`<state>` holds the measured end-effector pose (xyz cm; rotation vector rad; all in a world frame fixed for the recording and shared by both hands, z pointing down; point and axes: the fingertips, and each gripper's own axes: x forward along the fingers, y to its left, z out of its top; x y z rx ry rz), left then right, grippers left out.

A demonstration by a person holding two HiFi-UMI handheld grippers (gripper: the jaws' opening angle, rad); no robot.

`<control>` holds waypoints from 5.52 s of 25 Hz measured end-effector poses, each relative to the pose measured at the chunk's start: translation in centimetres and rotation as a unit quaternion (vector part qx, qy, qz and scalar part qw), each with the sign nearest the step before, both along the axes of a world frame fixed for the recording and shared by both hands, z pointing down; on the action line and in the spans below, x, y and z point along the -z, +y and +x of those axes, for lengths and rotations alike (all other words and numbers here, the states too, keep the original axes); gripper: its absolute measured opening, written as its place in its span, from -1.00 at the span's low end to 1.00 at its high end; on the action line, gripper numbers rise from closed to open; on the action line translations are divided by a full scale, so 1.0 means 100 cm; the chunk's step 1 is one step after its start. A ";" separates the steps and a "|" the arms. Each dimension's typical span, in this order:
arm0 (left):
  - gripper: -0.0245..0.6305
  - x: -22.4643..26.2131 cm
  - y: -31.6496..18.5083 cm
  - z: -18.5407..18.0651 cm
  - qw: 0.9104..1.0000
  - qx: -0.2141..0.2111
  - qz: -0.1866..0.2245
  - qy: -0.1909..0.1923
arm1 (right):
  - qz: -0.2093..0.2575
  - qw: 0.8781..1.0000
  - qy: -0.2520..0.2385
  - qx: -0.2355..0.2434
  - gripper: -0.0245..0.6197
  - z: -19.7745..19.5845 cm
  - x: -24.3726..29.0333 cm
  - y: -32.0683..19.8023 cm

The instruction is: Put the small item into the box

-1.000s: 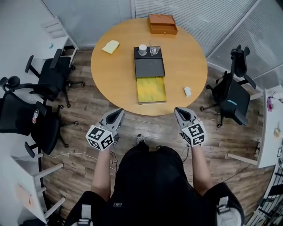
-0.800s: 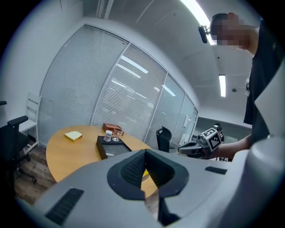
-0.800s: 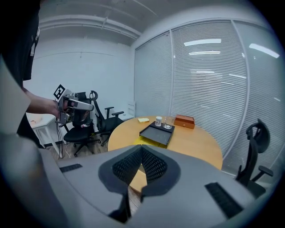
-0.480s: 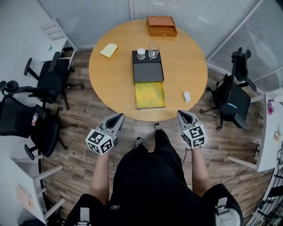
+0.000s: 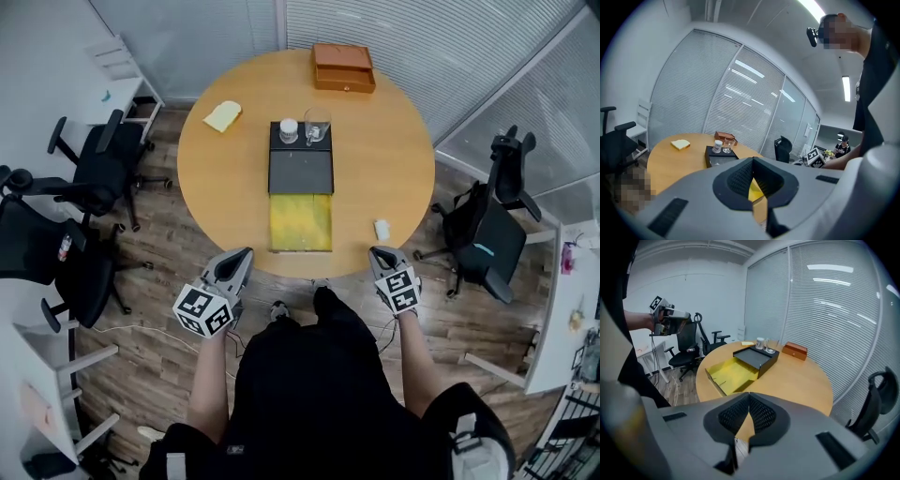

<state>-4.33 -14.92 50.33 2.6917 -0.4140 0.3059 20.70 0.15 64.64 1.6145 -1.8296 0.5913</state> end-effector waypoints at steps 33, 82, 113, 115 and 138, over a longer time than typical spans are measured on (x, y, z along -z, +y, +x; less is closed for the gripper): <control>-0.91 -0.024 0.002 0.058 0.991 0.127 -0.015 -0.022 | -0.146 0.989 -0.023 0.005 -0.33 0.106 -0.140 -0.033; -0.91 -0.028 0.039 -0.038 0.962 0.272 -0.023 -0.029 | -0.043 0.974 -0.028 0.221 -0.36 -0.047 -0.080 -0.157; -0.91 -0.031 0.046 -0.076 0.948 0.312 -0.038 -0.051 | -0.110 0.938 0.012 0.327 -0.36 -0.136 -0.130 -0.182; -0.91 -0.031 0.044 -0.074 0.949 0.310 -0.037 -0.051 | -0.110 0.939 0.010 0.325 -0.36 -0.137 -0.130 -0.182; -0.91 -0.032 0.024 -0.041 0.961 0.271 -0.031 -0.033 | -0.065 0.955 -0.063 0.283 -0.84 -0.105 -0.093 -0.167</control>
